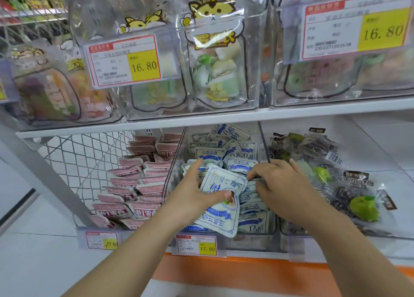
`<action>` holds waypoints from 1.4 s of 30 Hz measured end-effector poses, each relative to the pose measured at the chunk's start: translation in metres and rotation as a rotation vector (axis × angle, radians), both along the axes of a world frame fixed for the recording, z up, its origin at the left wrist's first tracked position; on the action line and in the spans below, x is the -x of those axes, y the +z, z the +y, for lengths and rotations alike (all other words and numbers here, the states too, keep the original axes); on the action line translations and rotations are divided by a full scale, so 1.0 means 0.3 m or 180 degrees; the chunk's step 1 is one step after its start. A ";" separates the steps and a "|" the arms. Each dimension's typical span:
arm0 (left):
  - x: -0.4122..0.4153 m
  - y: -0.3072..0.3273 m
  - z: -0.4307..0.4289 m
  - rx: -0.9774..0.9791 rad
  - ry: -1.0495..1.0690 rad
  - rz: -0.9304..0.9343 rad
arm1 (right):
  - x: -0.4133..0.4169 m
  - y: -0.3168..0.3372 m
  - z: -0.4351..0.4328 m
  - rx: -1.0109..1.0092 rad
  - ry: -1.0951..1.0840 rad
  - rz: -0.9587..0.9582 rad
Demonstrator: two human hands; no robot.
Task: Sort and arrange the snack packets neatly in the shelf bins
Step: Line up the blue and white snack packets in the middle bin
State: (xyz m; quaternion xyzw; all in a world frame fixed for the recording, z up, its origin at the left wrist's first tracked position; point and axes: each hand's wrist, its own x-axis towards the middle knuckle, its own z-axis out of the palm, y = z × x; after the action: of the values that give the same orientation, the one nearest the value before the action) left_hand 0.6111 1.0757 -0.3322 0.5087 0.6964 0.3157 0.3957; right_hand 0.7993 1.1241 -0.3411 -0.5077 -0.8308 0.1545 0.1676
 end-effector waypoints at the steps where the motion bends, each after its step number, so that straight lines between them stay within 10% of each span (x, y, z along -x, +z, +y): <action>1: -0.001 -0.001 -0.010 0.0019 0.0018 -0.0122 | 0.000 0.000 0.002 -0.0004 0.0007 -0.0008; 7: 0.053 0.069 -0.003 -0.0459 0.0253 -0.0390 | -0.005 0.005 0.000 0.0019 0.0043 -0.0016; 14: 0.049 0.148 0.138 0.0533 -0.0213 -0.0963 | -0.005 0.006 -0.002 0.0000 0.0044 -0.0051; 18: 0.016 0.185 0.187 -0.0255 -0.0074 0.1463 | -0.005 0.005 0.000 -0.0006 0.0055 -0.0032; 23: -0.068 0.160 0.256 -0.0868 -0.0422 0.2183 | -0.007 0.004 0.003 -0.0017 0.0089 -0.0059; 34: -0.113 0.050 0.301 -0.0391 -0.1852 0.1811 | 0.012 -0.006 0.000 -0.0138 -0.0103 -0.0094; 42: -0.060 0.043 0.351 -0.0166 -0.0819 0.0245 | 0.027 -0.003 -0.003 -0.0216 -0.0158 -0.0382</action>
State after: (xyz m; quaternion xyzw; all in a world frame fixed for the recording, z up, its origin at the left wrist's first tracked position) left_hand 0.6290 1.1811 -0.3194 0.6157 0.6316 0.2606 0.3925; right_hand 0.7911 1.1233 -0.3418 -0.5305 -0.8313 0.0914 0.1383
